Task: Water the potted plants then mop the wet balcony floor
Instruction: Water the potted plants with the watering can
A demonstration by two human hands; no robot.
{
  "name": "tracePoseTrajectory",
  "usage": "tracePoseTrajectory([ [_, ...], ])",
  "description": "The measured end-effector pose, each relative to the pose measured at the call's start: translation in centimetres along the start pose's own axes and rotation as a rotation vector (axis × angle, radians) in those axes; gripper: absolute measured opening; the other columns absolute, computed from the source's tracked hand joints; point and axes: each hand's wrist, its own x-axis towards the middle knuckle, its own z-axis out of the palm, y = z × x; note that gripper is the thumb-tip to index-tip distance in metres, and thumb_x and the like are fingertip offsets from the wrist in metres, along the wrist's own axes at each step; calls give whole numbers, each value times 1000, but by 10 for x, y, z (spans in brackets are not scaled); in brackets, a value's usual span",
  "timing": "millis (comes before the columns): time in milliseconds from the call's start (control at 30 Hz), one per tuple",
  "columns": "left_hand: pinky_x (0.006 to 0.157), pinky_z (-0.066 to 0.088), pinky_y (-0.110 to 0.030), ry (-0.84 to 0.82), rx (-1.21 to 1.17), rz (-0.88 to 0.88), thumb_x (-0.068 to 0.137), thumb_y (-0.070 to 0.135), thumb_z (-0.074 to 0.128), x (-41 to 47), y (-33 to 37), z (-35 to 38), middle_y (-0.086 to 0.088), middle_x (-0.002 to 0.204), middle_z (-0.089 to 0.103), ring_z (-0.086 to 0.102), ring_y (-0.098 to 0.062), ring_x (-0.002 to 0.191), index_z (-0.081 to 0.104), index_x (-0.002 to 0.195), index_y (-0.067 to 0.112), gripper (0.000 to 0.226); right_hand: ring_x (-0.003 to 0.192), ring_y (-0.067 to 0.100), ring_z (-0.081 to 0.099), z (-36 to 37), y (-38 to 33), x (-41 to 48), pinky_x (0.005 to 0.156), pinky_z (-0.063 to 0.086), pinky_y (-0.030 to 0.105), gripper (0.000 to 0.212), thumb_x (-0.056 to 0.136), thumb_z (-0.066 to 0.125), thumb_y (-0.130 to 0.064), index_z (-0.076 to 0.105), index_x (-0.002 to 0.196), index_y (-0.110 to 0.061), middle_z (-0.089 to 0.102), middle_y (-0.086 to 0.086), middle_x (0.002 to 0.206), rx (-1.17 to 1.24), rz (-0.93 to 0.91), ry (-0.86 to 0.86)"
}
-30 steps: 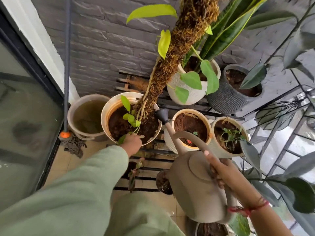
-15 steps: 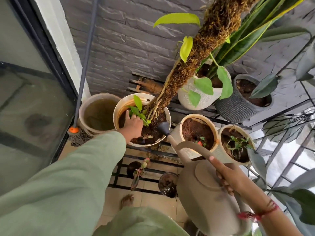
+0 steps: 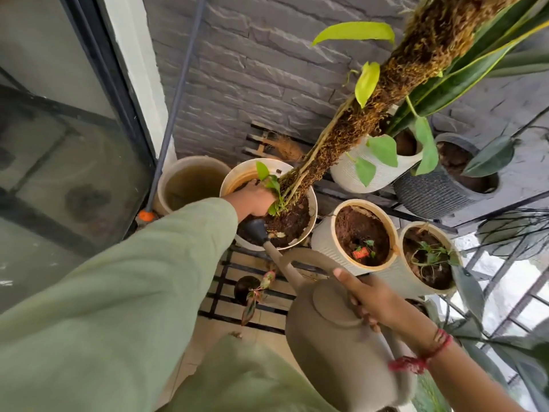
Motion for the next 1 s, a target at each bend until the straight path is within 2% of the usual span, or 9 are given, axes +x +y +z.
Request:
tracePoseTrajectory([
  [67,120,13,-45,-6,-49,-9,93,11,46,3,-10,0,-5,161,6,7,-27,148,21,150,28,65,26,15,30,2,-11,4,30,28,17,59,88,47,-57,42,53,-10,37,1,36,9,-27,10],
  [200,120,11,-45,-24,55,73,92,7,46,4,-22,-5,1,160,12,3,-24,148,15,151,31,70,27,15,32,1,-27,11,31,29,17,58,88,47,-58,42,54,-11,37,0,36,17,-52,29],
  [367,120,13,-42,-70,-11,37,95,13,45,-3,-22,0,3,160,11,7,-22,148,14,151,33,68,29,14,27,1,-22,10,34,28,18,57,87,48,-59,39,55,-13,34,0,39,84,-47,7],
  [533,117,21,-48,-122,-21,41,98,28,43,7,-20,3,6,160,12,8,-27,148,10,151,32,62,31,14,27,-4,-2,2,33,27,18,56,86,48,-60,39,55,-13,35,3,43,97,-43,-23],
  [700,118,20,-46,-135,-13,61,100,33,39,14,-21,3,3,160,13,9,-29,147,11,152,30,59,30,14,28,-19,26,-9,31,29,17,57,87,49,-57,40,51,-13,36,4,43,90,68,-8],
  [800,116,24,-48,-124,-34,52,100,33,39,20,-21,9,1,160,14,10,-29,147,12,152,29,59,30,14,28,-28,41,-10,31,29,17,58,87,48,-58,40,52,-13,37,4,43,90,116,-2],
  [867,115,25,-50,-106,-98,30,99,35,40,21,-17,15,-1,160,16,10,-31,147,13,152,28,60,31,14,29,-35,47,-10,31,30,18,57,87,47,-58,39,53,-13,36,3,42,100,150,11],
  [1000,117,6,-57,-85,-412,-199,93,56,41,13,8,32,-5,160,10,0,-33,147,12,151,24,72,33,15,28,-50,56,-8,33,30,19,57,87,47,-59,37,53,-14,34,2,42,107,184,49],
])
